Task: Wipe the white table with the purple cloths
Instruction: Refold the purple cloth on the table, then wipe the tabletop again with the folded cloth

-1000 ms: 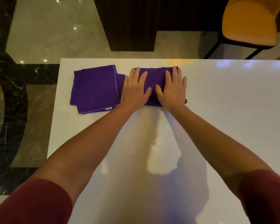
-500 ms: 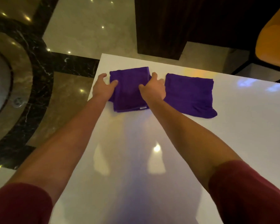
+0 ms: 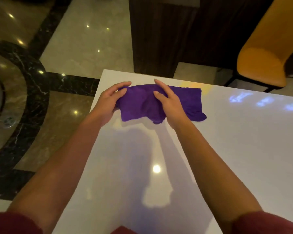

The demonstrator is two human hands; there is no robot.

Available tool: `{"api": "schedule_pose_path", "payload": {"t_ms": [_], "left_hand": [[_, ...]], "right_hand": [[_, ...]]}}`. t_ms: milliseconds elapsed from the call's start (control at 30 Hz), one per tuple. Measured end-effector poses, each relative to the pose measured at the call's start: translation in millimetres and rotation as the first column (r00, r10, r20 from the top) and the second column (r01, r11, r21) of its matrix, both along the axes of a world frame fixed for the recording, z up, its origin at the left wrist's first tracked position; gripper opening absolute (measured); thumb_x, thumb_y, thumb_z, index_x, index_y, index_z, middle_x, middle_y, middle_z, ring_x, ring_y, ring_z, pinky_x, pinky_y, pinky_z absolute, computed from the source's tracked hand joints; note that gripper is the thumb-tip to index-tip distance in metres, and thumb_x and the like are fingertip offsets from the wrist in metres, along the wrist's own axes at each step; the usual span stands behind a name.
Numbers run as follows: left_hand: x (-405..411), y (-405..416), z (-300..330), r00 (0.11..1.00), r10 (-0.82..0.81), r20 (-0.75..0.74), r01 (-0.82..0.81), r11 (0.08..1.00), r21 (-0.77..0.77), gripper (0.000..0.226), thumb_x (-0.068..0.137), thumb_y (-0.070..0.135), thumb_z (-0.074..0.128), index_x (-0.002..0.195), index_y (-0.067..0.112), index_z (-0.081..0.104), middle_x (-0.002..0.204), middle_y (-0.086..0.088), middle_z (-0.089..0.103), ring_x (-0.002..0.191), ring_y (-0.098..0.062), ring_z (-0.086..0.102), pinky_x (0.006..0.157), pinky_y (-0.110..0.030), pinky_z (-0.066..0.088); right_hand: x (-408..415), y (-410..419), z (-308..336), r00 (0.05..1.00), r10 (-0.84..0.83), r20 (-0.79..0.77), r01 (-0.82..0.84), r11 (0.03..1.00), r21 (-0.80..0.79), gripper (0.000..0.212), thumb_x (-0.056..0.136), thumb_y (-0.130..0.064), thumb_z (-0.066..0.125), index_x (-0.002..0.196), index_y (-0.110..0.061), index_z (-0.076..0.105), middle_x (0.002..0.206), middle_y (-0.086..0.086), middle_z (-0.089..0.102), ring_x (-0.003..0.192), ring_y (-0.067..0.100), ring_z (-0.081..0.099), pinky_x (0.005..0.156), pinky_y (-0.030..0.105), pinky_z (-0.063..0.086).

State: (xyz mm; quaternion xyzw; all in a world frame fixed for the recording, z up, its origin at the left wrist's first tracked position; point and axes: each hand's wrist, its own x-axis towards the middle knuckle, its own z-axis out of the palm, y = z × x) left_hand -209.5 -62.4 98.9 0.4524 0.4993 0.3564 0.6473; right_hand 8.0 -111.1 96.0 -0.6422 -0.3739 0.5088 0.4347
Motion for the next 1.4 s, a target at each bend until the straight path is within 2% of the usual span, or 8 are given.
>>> {"api": "schedule_pose_path", "payload": {"t_ms": [167,333,433,533,900,1167,1267,1400], "left_hand": [[23,-56,34,0.979,-0.178,-0.103,0.184,0.981,0.059,0.033,0.093,0.039,0.073,0.126,0.042,0.070,0.130,0.007,0.067,0.115,-0.017,0.067,0.087,-0.033,0.062],[67,-112,17,0.905,-0.337,-0.258,0.367,0.927,0.078,0.048,0.101,0.016,0.066,0.143,0.036,0.060,0.139,0.005,0.061,0.112,-0.006,0.065,0.088,-0.021,0.059],[101,-151,0,0.880,-0.356,-0.315,0.404,0.909,0.102,0.057,0.100,0.010,0.066,0.152,0.027,0.050,0.145,0.002,0.057,0.115,-0.004,0.063,0.091,-0.007,0.050],[147,-194,-23,0.839,-0.353,-0.414,0.433,0.894,0.113,0.063,0.100,0.009,0.064,0.158,0.021,0.040,0.150,-0.005,0.054,0.130,-0.016,0.057,0.110,-0.026,0.046],[310,-305,-75,0.857,-0.176,-0.484,0.150,0.984,-0.093,0.074,0.102,0.020,0.060,0.164,0.021,0.020,0.158,-0.010,0.044,0.141,-0.027,0.047,0.117,-0.038,0.039],[234,-343,-113,0.276,0.267,-0.923,-0.092,0.963,0.252,0.066,0.097,0.023,0.059,0.158,0.010,0.036,0.165,-0.017,0.032,0.155,-0.038,0.021,0.125,-0.056,0.020],[203,-367,-145,0.183,0.157,-0.970,-0.094,0.985,0.142,0.062,0.105,0.032,0.047,0.160,0.010,0.030,0.170,-0.014,0.020,0.158,-0.036,0.012,0.126,-0.057,0.013],[193,-371,-163,0.123,0.151,-0.981,-0.041,0.988,0.147,0.061,0.107,0.039,0.033,0.161,0.010,0.028,0.171,-0.012,0.018,0.158,-0.036,0.012,0.127,-0.054,0.012]], "right_hand": [[2,-77,49,0.998,-0.033,-0.057,0.038,0.995,0.089,0.030,0.104,-0.033,0.067,0.119,-0.058,0.073,0.128,-0.024,0.061,0.119,0.015,0.063,0.088,0.033,0.065],[47,-146,40,0.898,-0.038,0.438,0.020,0.999,0.044,0.052,0.108,-0.030,0.060,0.158,-0.036,0.046,0.148,-0.003,0.051,0.133,0.019,0.052,0.114,0.040,0.049],[85,-187,24,0.741,0.040,0.670,0.026,0.996,-0.089,0.067,0.107,-0.028,0.062,0.166,-0.027,0.030,0.156,0.010,0.045,0.137,0.027,0.052,0.104,0.030,0.044],[121,-222,1,0.645,0.124,0.754,0.020,0.984,-0.179,0.074,0.106,-0.026,0.064,0.168,-0.025,0.024,0.158,0.012,0.041,0.134,0.031,0.055,0.101,0.037,0.051],[267,-250,-53,0.561,0.286,0.777,-0.131,0.957,-0.257,0.091,0.099,-0.032,0.069,0.169,-0.027,0.011,0.156,0.016,0.041,0.129,0.038,0.057,0.093,0.048,0.056],[260,-239,-61,0.578,0.087,0.812,0.013,0.993,-0.115,0.078,0.100,-0.041,0.063,0.166,-0.023,0.025,0.175,0.013,0.021,0.159,0.037,0.025,0.126,0.058,0.026],[215,-249,-98,0.606,0.239,0.759,-0.019,0.958,-0.286,0.081,0.102,-0.049,0.053,0.168,-0.019,0.016,0.177,0.014,0.010,0.163,0.039,0.010,0.129,0.063,0.015],[198,-236,-137,0.384,0.350,0.854,-0.098,0.935,-0.340,0.082,0.105,-0.060,0.036,0.169,-0.015,0.014,0.178,0.016,0.003,0.164,0.040,-0.002,0.130,0.064,0.000]]}}
